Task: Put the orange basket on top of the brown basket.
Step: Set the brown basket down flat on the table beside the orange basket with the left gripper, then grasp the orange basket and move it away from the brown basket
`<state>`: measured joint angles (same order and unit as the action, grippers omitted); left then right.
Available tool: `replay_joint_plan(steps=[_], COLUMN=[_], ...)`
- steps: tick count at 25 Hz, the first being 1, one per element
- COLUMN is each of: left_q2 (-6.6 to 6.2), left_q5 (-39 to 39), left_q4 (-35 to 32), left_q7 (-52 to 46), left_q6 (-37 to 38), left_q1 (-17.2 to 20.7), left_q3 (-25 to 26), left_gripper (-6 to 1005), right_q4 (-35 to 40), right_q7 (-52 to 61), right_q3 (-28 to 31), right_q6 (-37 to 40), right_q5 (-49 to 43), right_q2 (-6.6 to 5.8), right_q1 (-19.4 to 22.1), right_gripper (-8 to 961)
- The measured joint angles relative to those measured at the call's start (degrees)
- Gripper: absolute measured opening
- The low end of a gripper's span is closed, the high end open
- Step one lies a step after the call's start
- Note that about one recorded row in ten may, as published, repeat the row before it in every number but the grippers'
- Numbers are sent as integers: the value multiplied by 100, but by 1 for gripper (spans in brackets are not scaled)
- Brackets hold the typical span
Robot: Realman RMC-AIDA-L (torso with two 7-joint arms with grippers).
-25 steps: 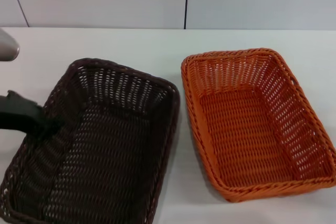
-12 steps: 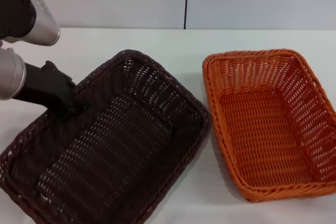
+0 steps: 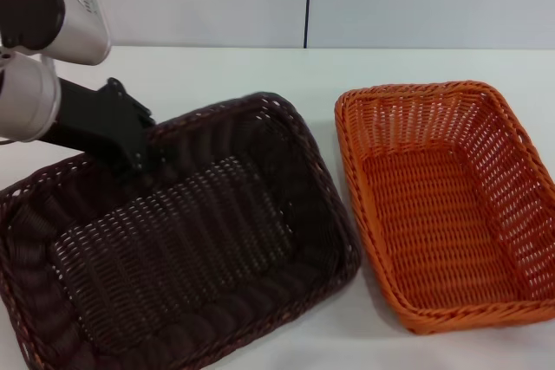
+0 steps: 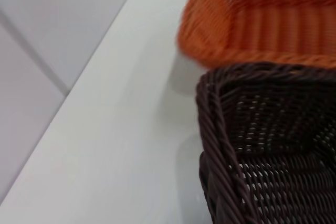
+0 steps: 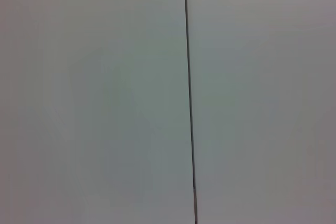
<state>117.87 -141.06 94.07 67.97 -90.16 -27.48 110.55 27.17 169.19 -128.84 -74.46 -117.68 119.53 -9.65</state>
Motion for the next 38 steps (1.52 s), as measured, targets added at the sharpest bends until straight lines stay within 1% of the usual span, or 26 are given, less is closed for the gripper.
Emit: replay_joint_plan(steps=[2, 3, 6, 8, 10, 19, 24, 25, 26, 28, 30, 31, 32, 33, 35, 36, 37, 38], left_q2=[-1, 7, 15, 11, 11, 11, 17, 37, 37, 44, 44, 44, 44, 44, 44, 47, 58, 60], left_q5=[79, 191, 261, 503, 548, 564, 561, 565, 565, 574, 574, 579, 579, 588, 588, 602, 610, 645], left_q4=[-85, -372, -522, -937, -1086, -2124, -2198, -2210, -2210, -2195, -2195, -2164, -2164, -2113, -2113, -2026, -1515, -1189], left_q7=[60, 169, 251, 500, 580, 958, 982, 991, 991, 977, 977, 974, 974, 969, 969, 962, 786, 603], left_q6=[1, 80, 159, 394, 480, 1234, 1309, 1470, 1470, 1700, 1700, 2014, 2014, 2212, 2212, 2478, 3637, 4648], left_q1=[-45, -178, -234, -408, -489, -960, -983, -968, -968, -949, -949, -934, -934, -911, -911, -857, -508, -201], left_q3=[1, 2, -7, -44, -46, -84, -84, -144, -144, -319, -319, -455, -455, -496, -496, -563, -937, -1228], left_gripper=[201, 200, 199, 198, 197, 196, 197, 197, 198, 198, 199, 199, 240, 282, 365, 406, 465, 524], right_q4=[10, 14, 22, 26, 26, 8, -9, -12, -13, -22, -29, -30, -29, -29, -27, -26, -24, -18], right_q7=[0, 0, 0, 0, 0, -1, -4, -4, -5, -8, -12, -12, -12, -13, -14, -15, -15, -16], right_q3=[0, 0, 0, 0, 0, -10, -74, -76, -77, -78, -79, -79, -79, -79, -79, -79, -79, -79], right_q6=[0, 0, 0, 0, 0, 1, 0, 0, 0, 0, -1, -2, -2, -3, -18, -27, -37, -46], right_q5=[-4, -7, -18, -25, -27, -46, -53, -54, -54, -53, -54, -53, -54, -54, -54, -54, -53, -54], right_q2=[0, -1, -4, -5, -10, -18, -18, -18, -19, -22, -23, -23, -24, -24, -25, -25, -23, -20], right_q1=[-9, -12, -19, -23, -31, -18, -13, -15, -17, -26, -33, -31, -26, -19, -5, -1, 2, 4], right_gripper=[770, 770, 770, 770, 771, 770, 770, 770, 770, 771, 771, 771, 771, 771, 771, 771, 771, 771])
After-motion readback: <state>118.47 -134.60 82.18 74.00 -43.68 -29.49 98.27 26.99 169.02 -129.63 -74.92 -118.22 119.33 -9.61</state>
